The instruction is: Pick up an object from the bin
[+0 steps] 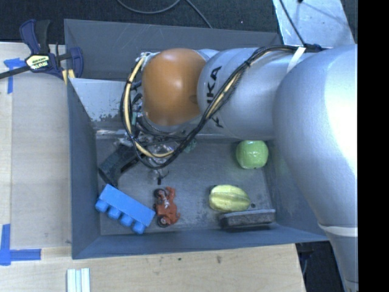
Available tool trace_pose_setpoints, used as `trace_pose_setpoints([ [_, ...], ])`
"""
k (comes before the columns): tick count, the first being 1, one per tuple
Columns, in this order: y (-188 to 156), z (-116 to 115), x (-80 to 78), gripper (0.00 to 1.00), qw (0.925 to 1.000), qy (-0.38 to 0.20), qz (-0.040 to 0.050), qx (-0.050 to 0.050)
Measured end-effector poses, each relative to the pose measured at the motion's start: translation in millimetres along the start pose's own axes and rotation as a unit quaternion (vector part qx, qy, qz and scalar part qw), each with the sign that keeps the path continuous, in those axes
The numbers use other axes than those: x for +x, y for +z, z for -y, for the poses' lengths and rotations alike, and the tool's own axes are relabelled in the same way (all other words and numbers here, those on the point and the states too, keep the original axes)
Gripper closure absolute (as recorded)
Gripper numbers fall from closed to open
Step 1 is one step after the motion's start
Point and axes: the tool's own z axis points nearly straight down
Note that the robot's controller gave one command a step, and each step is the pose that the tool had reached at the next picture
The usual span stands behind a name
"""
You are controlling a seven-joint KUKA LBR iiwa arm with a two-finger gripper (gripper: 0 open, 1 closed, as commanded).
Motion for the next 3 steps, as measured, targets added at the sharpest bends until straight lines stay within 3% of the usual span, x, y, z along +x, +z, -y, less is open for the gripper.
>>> trace_pose_setpoints([
  [2,2.1,0.8,-0.5,0.00,0.9998,0.019,0.0022,0.000],
  [3,6.5,-4.4,-9.7,1.00,0.9999,-0.011,0.0037,0.000],
])
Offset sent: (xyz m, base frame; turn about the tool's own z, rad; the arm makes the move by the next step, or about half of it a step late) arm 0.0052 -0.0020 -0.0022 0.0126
